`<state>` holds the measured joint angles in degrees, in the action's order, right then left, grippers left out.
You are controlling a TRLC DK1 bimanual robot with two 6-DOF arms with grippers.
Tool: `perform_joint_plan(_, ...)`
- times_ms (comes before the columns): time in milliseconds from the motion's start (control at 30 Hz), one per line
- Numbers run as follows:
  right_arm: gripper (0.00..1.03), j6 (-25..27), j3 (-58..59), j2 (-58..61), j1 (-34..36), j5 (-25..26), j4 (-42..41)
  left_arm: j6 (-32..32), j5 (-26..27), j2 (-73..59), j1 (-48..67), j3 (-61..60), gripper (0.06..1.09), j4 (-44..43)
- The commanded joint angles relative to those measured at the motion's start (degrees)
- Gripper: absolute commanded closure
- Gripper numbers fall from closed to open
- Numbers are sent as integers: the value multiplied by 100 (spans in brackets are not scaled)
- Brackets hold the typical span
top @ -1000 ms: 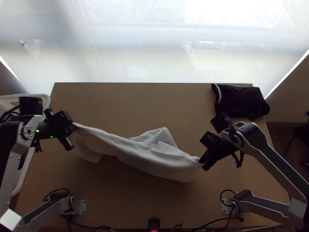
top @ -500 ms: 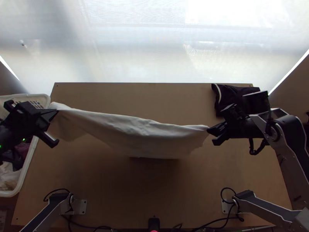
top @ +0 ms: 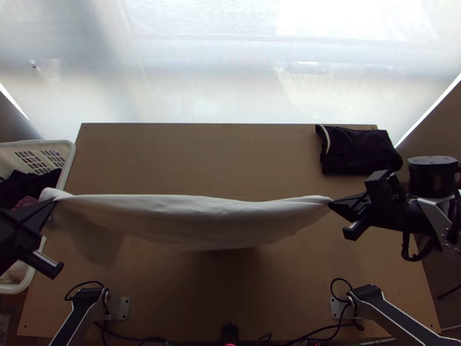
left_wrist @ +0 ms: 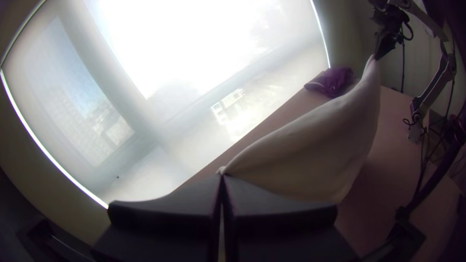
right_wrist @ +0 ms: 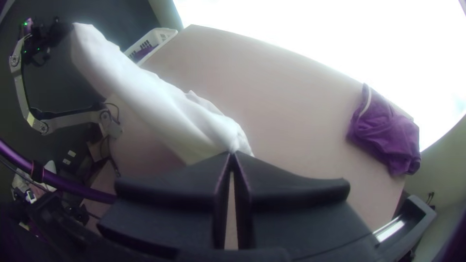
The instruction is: Fold the t-shirt
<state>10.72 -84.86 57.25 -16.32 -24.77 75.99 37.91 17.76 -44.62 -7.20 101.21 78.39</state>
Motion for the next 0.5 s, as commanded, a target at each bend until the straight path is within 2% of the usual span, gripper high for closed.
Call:
perform_joint_plan(0,100,0,-22,-162,137,-80,118,15,-71,15,-106,101,105,80)
perform_joint_plan(200,100,-26,-57,172,340,-80,-84,-170,-62,-1260,263,-743,105,-1994)
perform_joint_plan(267,100,-44,-75,242,419,-80,-145,-346,-159,-2024,615,-681,105,-2715)
perform_joint_plan(367,100,-44,-83,304,559,-80,-181,-390,-581,-3096,1256,-427,105,-3541)
perform_joint_plan(467,100,-44,-22,321,647,-80,-181,-390,-642,-3905,1494,-374,105,-4165)
